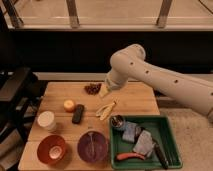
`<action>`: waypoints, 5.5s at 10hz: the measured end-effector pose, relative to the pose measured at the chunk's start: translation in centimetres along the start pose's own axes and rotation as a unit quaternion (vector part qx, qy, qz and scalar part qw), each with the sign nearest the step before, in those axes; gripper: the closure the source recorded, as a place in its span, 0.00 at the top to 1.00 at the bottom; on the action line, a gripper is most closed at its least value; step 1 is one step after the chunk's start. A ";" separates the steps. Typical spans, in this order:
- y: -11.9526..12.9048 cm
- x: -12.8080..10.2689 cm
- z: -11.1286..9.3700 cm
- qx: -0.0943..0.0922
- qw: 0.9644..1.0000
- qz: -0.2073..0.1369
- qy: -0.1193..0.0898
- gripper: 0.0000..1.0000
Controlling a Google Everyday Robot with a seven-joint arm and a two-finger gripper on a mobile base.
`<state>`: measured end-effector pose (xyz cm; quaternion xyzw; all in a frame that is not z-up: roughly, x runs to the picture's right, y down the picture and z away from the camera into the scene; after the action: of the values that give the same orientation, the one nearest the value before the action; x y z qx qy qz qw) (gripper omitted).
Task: Place eraser in table surface
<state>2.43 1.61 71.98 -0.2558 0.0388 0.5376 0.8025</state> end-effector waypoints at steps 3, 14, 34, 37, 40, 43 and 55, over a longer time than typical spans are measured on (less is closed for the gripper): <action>0.5 -1.4 4.1 0.011 1.000 0.022 0.016 0.65; 10.2 -6.1 13.0 -0.050 0.997 0.014 0.052 0.65; 14.1 -3.7 22.9 -0.011 0.987 0.071 0.147 0.65; 14.4 -2.8 24.5 -0.009 0.983 0.076 0.167 0.61; 14.8 -2.8 24.3 -0.018 0.984 0.076 0.160 0.30; 13.8 -3.4 22.0 -0.063 0.985 0.090 0.130 0.02; -0.5 -10.9 5.1 -0.065 0.989 0.123 -0.055 0.00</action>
<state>-2.75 -5.46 80.26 -0.2710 -0.0094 0.6465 0.7131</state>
